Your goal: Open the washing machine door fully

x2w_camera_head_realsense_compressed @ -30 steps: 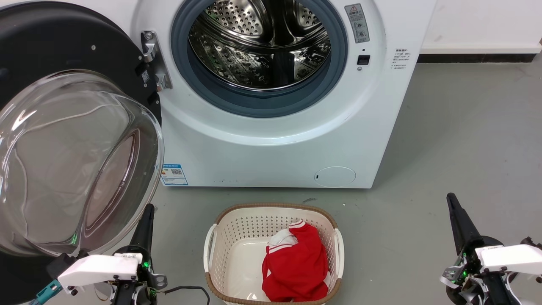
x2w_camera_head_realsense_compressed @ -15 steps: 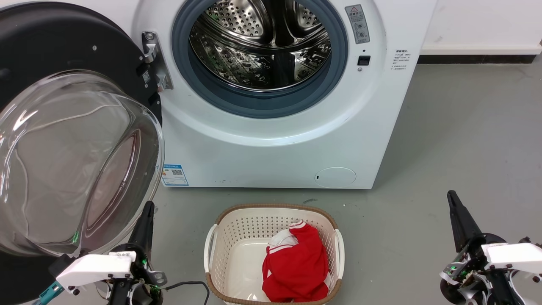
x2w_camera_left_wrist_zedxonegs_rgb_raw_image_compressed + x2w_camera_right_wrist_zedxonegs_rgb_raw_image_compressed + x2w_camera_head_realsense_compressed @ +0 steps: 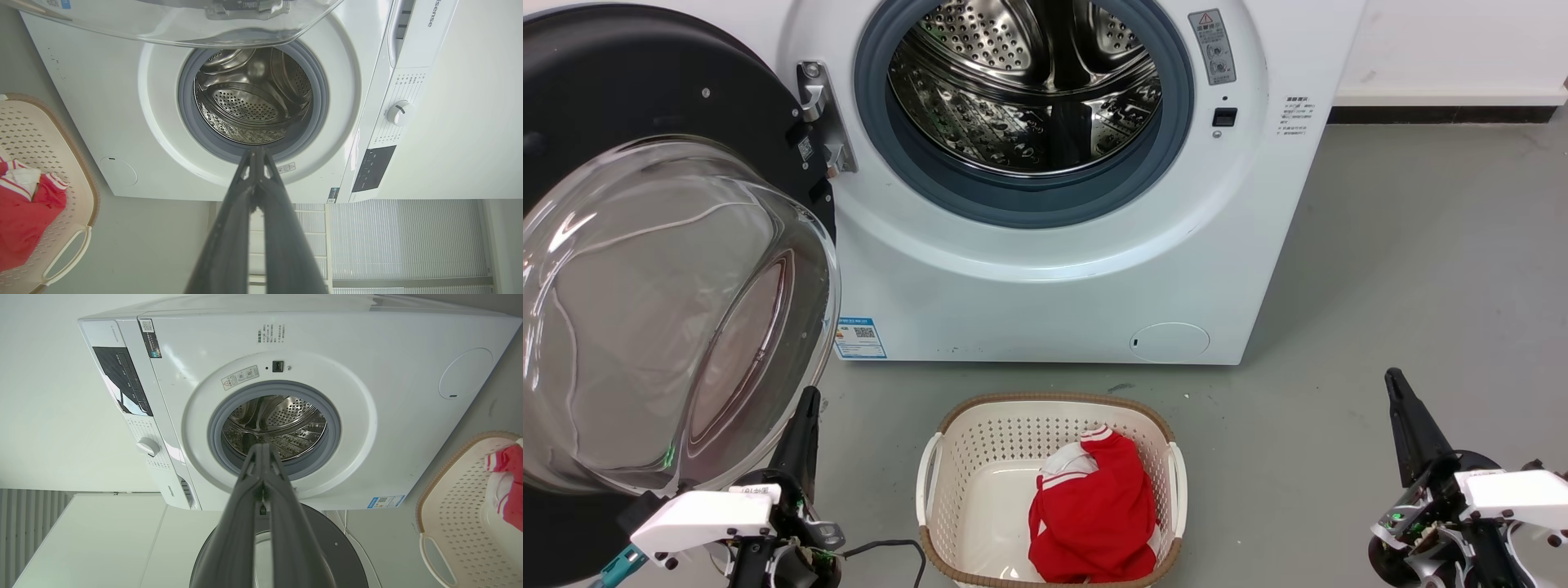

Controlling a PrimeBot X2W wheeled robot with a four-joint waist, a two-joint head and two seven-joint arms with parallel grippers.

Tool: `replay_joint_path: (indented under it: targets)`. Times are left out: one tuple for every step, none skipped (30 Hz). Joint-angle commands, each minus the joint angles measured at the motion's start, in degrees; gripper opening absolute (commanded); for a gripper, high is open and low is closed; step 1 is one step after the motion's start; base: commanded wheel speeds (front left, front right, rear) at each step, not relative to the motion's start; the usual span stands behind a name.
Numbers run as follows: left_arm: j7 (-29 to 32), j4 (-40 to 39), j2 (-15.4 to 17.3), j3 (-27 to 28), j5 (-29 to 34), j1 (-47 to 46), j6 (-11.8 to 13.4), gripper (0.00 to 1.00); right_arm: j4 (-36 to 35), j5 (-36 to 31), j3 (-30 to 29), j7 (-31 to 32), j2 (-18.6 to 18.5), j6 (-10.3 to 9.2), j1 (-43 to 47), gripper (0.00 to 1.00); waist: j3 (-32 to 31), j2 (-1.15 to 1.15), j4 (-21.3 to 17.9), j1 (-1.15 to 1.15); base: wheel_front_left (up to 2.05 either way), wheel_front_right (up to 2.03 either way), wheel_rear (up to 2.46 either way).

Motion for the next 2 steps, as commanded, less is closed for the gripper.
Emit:
replay_joint_path:
  targets:
    - [0.2, 0.0, -0.1, 0.2, -0.1, -0.5, -0.2, 0.00, 0.1, 0.0, -0.2, 0.2, 0.1, 0.00, -0.8, 0.00, 0.0, 0.00, 0.0, 0.00, 0.00, 0.00, 0.00]
    - [0.2, 0.0, -0.1, 0.2, -0.1, -0.5, -0.2, 0.00, 0.1, -0.1, -0.2, 0.2, 0.2, 0.00, -0.8, 0.00, 0.0, 0.00, 0.0, 0.00, 0.00, 0.00, 0.00]
